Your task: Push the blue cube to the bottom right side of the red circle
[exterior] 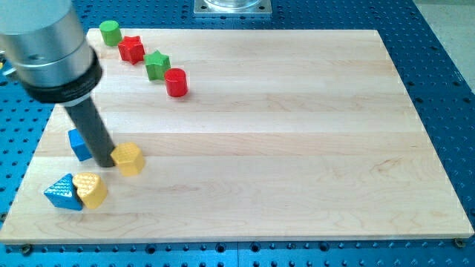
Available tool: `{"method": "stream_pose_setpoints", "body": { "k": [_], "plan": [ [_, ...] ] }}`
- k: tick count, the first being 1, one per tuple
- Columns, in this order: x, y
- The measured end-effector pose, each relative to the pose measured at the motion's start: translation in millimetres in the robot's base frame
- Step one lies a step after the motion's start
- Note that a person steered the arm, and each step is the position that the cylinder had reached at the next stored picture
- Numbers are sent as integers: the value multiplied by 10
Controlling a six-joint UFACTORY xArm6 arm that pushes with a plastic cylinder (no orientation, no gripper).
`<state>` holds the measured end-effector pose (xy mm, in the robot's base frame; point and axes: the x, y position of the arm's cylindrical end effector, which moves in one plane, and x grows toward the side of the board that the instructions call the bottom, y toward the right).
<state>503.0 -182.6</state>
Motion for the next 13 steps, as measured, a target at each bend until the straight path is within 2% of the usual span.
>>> {"method": "stream_pose_setpoints", "body": {
  "k": [1, 2, 3, 4, 5, 6, 7, 8, 9, 10, 11, 12, 13],
  "plan": [
    [125, -515],
    [412, -643],
    [171, -1109],
    [-242, -1120],
    [-559, -380],
    [-689, 486],
    [-566, -425],
    [-242, -680],
    [-178, -264],
    [-569, 761],
    [-368, 924],
    [6, 1072],
    [-281, 1498]
  ]
}}
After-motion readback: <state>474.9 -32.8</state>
